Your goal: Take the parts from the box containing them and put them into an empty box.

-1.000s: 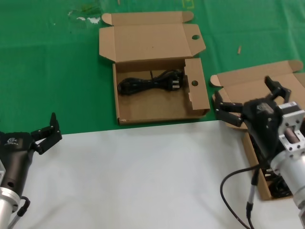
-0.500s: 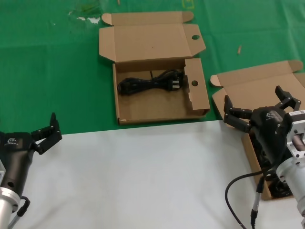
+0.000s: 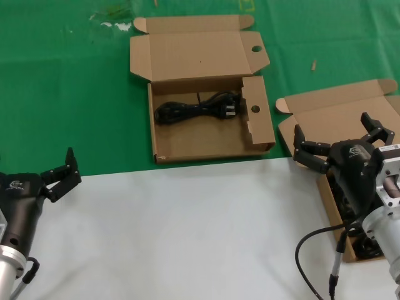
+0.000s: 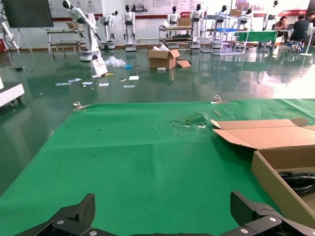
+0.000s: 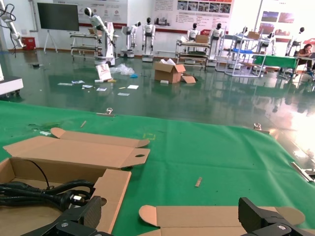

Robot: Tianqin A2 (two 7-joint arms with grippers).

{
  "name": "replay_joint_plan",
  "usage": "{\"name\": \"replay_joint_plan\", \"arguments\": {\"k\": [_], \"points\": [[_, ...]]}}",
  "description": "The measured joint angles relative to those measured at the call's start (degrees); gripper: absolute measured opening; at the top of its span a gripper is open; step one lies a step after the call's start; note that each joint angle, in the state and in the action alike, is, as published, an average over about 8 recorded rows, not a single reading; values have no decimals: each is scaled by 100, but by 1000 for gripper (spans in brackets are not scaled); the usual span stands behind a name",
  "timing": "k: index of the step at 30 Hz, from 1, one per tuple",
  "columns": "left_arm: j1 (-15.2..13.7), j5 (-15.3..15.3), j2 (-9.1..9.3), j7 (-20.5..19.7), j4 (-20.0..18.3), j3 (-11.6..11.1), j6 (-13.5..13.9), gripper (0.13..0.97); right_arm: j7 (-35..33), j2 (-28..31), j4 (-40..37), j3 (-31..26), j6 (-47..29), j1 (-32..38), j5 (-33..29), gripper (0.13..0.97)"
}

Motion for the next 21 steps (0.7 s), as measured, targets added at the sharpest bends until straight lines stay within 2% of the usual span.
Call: {"name": "replay_joint_plan", "arguments": {"k": [21], "points": [[0, 0, 0, 0, 0, 0, 0, 966, 0, 0, 0, 0, 0, 0, 0, 966]]}}
